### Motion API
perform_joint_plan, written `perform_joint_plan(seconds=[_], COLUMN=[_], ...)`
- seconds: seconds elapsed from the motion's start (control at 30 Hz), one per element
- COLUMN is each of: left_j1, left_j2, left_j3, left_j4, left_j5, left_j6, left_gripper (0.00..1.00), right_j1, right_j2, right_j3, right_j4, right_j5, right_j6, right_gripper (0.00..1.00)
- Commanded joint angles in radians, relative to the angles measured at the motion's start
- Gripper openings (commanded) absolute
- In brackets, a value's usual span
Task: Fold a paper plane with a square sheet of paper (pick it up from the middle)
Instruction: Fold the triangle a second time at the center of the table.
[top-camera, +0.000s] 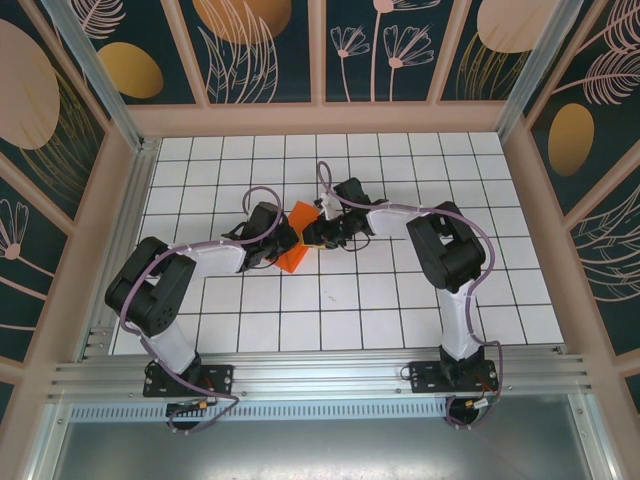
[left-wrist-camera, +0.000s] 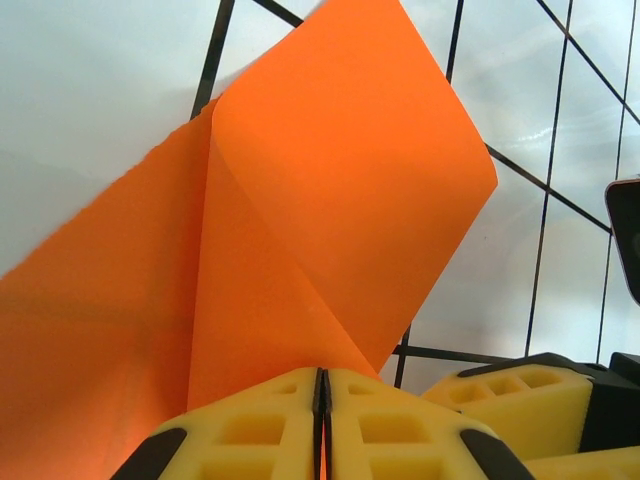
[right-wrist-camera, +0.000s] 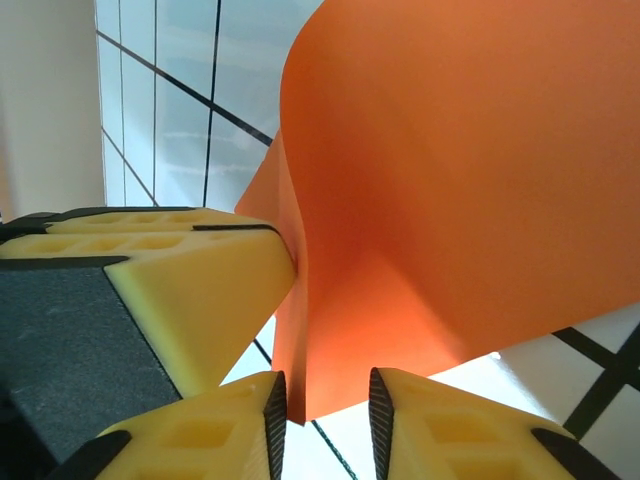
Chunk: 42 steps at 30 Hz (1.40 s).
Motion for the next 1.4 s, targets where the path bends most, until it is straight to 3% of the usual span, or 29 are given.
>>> perform_joint_plan(seconds=[0.0,0.27,0.4,0.7,1.1,1.37], left_j1=[0.007,0.006,0.013,0.024,0.024,0.024], left_j2=[-0.021,-0.028,-0.065,-0.111,-0.007,0.037], left_j3=[-0.005,-0.004,-0.017,-0.079,-0.022,-0.02], left_j4=[0.006,0.004,-0.007,-0.037,-0.093,-0.093], left_j5=[-0.009,0.0,0.005,0.027,0.098,0.096], left_j6=[-0.01,-0.009,0.002,0.046,0.142,0.144], left_gripper=[0.11,0.11,0.2,0.34,0.33,0.4], right_j1=[0.007,0.002,-0.004,-0.004,-0.004,-0.004], right_j2=[0.008,0.024,0.035,0.061,0.078,0.073], right_j3=[-0.007,0.013,0.031,0.072,0.113,0.119], right_j4=[0.002,0.02,-0.02,-0.07,-0.11,-0.118], right_j5=[-0.032,0.004,0.067,0.123,0.173,0.176], right_j6=[-0.014,0.01,-0.012,-0.059,-0.088,-0.095], right_gripper=[0.26,0.09,0.01,0.0,0.0,0.0])
